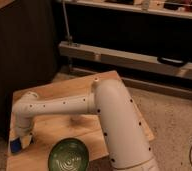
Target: Wipe the white sponge on the table
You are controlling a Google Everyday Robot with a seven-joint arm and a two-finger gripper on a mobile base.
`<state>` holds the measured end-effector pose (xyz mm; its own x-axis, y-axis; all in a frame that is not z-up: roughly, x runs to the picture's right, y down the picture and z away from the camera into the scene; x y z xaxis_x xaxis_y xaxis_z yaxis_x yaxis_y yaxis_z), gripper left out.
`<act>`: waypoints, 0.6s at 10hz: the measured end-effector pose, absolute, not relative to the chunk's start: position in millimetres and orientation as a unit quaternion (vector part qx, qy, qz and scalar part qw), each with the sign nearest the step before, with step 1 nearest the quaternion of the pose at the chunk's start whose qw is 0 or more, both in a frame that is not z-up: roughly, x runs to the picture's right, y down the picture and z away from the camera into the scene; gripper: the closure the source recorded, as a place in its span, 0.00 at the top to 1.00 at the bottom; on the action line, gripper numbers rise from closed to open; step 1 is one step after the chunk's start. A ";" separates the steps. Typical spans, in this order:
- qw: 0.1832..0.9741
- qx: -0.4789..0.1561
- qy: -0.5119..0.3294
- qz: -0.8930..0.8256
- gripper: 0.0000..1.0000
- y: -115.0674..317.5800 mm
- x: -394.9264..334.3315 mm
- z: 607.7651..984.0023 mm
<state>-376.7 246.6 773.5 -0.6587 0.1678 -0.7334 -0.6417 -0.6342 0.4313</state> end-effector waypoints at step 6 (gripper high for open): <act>0.176 -0.326 0.334 0.867 0.46 233.0 -313.8 775.1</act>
